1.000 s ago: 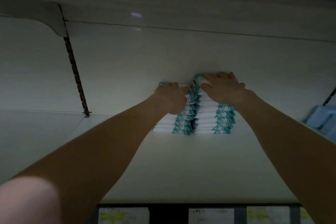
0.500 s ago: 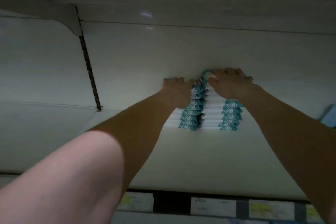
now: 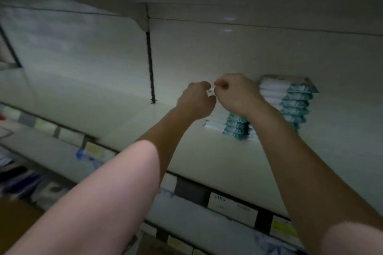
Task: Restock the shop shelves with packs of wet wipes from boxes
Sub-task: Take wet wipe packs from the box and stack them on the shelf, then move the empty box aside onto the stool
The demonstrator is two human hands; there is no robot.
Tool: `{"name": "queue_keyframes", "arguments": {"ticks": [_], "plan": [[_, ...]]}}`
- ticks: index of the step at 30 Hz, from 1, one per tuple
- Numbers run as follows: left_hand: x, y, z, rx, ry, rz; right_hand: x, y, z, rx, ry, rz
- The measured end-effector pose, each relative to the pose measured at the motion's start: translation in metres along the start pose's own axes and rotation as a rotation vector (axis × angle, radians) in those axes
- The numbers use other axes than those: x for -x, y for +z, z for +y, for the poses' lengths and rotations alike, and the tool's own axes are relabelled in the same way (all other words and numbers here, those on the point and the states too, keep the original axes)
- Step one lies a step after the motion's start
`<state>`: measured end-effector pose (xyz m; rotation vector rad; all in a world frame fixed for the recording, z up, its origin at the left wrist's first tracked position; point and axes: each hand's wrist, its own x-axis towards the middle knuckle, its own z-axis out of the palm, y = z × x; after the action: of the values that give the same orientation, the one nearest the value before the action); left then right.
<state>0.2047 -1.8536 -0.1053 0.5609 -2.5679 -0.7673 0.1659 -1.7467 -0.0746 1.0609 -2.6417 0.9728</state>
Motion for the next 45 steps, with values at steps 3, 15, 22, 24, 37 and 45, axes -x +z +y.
{"name": "queue_keyframes", "arguments": {"ticks": [3, 15, 22, 24, 37, 45], "plan": [[0.038, -0.015, -0.033, 0.228, -0.238, 0.074, 0.027, 0.033, -0.028, -0.175, -0.048, -0.087], [0.265, -0.126, -0.18, 0.505, -0.908, 0.68, 0.166, 0.175, -0.199, -0.473, -0.303, -0.555], [0.44, -0.182, -0.223, 0.45, -1.143, 0.965, 0.29, 0.223, -0.313, -0.497, -0.543, -0.849], [0.493, -0.197, -0.232, 0.419, -1.195, 1.013, 0.332, 0.234, -0.343, -0.486, -0.615, -0.928], [0.779, -0.282, -0.323, 0.125, -1.545, 1.011, 0.572, 0.32, -0.513, -0.301, -0.891, -1.265], [0.839, -0.293, -0.392, -0.097, -1.621, 0.576, 0.641, 0.409, -0.553, -0.033, -0.923, -1.28]]}}
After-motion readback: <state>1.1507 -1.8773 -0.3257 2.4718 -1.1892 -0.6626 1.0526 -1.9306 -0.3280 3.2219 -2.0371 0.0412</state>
